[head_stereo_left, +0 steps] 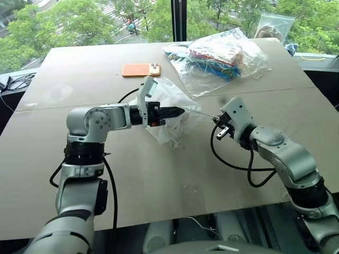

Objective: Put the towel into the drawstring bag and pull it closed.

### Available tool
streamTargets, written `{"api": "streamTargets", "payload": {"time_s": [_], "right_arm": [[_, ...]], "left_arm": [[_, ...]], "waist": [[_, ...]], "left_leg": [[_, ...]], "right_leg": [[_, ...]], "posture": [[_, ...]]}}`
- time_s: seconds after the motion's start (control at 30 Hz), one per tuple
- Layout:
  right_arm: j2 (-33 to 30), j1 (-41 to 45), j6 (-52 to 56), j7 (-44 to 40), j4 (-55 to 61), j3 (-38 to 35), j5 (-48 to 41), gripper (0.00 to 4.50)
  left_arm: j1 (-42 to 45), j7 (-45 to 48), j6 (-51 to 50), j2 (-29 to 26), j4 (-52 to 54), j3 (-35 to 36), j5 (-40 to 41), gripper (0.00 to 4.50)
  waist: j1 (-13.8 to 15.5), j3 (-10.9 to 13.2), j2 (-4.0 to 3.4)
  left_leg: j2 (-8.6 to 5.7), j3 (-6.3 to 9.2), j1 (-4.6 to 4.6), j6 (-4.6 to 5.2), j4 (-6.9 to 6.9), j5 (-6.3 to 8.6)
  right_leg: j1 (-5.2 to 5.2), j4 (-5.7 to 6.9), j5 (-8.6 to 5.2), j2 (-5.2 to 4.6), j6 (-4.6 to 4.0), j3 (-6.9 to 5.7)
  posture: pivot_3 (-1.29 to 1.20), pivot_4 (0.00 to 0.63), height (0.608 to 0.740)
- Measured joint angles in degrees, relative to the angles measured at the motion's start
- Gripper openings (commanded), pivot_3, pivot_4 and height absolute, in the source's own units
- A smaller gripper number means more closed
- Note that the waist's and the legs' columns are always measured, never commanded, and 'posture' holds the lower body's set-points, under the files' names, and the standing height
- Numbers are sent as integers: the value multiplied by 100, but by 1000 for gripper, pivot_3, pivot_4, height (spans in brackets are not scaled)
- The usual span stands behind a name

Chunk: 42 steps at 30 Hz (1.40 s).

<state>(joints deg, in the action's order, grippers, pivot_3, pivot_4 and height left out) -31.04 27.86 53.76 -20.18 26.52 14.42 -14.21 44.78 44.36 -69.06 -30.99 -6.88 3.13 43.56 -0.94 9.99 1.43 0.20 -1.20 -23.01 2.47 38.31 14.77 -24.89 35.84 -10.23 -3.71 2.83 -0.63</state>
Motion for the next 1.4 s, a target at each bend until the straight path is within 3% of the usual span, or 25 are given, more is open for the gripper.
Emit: {"api": "streamTargets", "payload": {"time_s": [0.17,0.3,0.37,0.4,0.47,0.6,0.77,0.87,1.07,1.33,1.4], "right_arm": [[-937,184,-288,-468,97,379,446,37],[-1279,499,-525,-493,-65,451,919,37],[-986,529,-392,-475,9,134,819,37],[-669,500,-180,-472,84,-129,580,0],[-153,435,264,-494,321,-505,143,0],[37,355,655,-481,493,-668,-116,0],[221,235,811,-399,502,-781,-230,0],[236,231,818,-386,496,-828,-261,0],[279,241,816,-397,468,-850,-311,0],[194,245,849,-414,468,-863,-339,0],[167,238,868,-406,470,-869,-356,0]], "left_arm": [[3,194,259,-15,-32,-161,-138,0],[-17,547,606,-44,-27,-161,-167,0],[-139,773,865,-207,57,-148,-182,0],[-228,890,902,-321,140,-120,-157,561],[-501,1115,807,-617,253,51,-25,1228],[-1237,1303,658,-1148,412,514,171,3143],[-2384,1678,441,-1762,583,918,350,3143],[-3363,1813,593,-1952,1383,997,372,3143],[-3635,633,1290,-680,2360,616,20,3143],[-3308,-238,1780,135,2190,-103,-630,3143],[-3225,-250,1854,238,2124,-147,-649,2635]], "waist": [[8,1,2],[14,2,3],[-10,0,5],[-17,0,5],[-19,3,2],[7,1,3],[23,2,3],[30,3,1],[106,0,5],[72,-3,6],[34,-3,6]], "left_leg": [[1,-1,0,0,1,0],[1,-3,-2,0,2,0],[9,-4,-1,0,0,0],[13,-2,-1,0,-4,0],[19,-1,-4,0,-7,0],[15,0,-29,0,3,0],[14,8,-80,-1,13,-1],[14,6,-77,-9,10,-5],[5,11,-75,0,20,-1],[4,10,-72,0,21,-1],[6,8,-72,0,21,-1]], "right_leg": [[0,-3,-1,0,1,-1],[-1,-4,-1,0,0,0],[-1,-6,-1,6,-1,2],[-4,-5,0,9,-1,3],[-15,5,-2,10,-5,5],[-30,0,-2,1,-4,2],[-76,6,-1,-2,-4,-7],[-75,5,-1,-9,-6,-6],[-65,8,0,-16,-9,-12],[-64,14,4,-4,-8,-9],[-65,13,4,-4,-8,-7]], "posture": [[0,150,740],[0,150,740],[0,150,740],[0,150,740],[0,150,740],[0,150,740],[0,150,740],[0,150,740],[0,150,740],[0,150,740],[0,150,740]]}}
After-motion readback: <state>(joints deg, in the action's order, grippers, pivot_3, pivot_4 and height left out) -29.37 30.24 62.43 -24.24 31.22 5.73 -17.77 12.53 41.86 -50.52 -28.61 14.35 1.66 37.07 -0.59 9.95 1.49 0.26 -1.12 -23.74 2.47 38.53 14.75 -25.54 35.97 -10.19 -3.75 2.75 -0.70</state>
